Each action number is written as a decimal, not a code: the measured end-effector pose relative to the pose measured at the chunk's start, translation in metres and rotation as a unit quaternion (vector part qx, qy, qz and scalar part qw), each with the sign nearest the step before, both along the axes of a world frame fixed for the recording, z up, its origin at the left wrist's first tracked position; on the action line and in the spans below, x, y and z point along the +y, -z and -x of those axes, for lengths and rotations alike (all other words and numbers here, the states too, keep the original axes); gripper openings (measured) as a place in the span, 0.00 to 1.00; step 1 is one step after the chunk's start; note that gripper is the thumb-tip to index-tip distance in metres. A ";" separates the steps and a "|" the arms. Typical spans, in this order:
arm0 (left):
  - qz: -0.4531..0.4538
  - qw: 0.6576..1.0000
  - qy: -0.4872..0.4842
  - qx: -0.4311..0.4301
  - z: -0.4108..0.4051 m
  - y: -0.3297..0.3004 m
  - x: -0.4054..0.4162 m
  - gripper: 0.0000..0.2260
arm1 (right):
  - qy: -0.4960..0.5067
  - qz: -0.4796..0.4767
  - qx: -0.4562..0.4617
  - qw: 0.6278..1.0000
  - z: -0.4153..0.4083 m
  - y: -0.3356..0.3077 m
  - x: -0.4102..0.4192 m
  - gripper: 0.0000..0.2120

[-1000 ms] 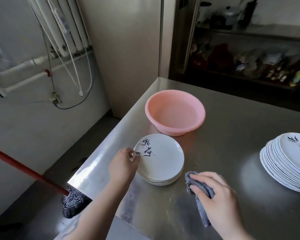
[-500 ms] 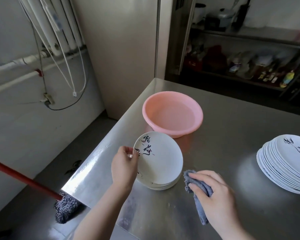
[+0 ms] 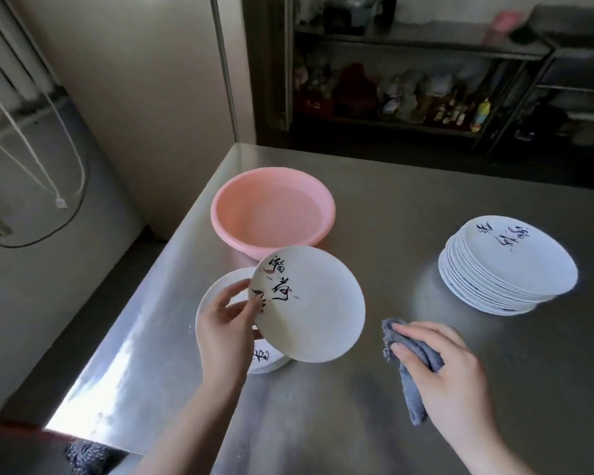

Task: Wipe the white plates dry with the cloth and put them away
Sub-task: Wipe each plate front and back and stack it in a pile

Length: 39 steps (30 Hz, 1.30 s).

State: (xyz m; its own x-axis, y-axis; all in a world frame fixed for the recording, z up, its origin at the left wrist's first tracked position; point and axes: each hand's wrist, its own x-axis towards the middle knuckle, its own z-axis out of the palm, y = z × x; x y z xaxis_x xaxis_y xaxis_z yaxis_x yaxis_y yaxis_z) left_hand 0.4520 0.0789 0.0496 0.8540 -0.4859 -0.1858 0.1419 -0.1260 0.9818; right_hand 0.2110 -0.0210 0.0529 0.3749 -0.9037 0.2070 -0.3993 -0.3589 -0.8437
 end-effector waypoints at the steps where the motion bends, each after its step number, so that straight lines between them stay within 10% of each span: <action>1: 0.006 1.000 0.014 0.017 0.012 0.000 -0.007 0.11 | 0.019 0.008 0.003 1.000 0.013 -0.002 -0.005 0.15; 10: -0.043 0.981 0.173 0.080 0.174 0.046 -0.059 0.13 | 0.144 0.032 0.014 0.989 0.160 0.006 -0.041 0.15; 20: -0.110 0.981 0.109 0.119 0.309 0.096 -0.075 0.11 | 0.045 -0.054 0.041 0.997 0.262 0.045 -0.064 0.20; 32: -0.295 0.894 0.265 -0.208 0.300 0.086 -0.073 0.12 | -0.023 -0.061 0.125 0.990 0.258 0.068 -0.064 0.15; 39: -0.277 0.874 0.322 -0.237 0.290 0.083 -0.091 0.18 | -0.034 -0.065 0.293 0.953 0.227 0.087 -0.071 0.11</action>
State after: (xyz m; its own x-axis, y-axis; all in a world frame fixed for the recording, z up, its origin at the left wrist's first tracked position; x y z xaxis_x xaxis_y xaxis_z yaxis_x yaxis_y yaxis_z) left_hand 0.1623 -0.0125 -0.0333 0.4821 -0.8413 -0.2447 -0.5394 -0.5051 0.6738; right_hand -0.0164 -0.0922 -0.0344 0.4499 -0.8771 -0.1685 -0.7954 -0.3076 -0.5223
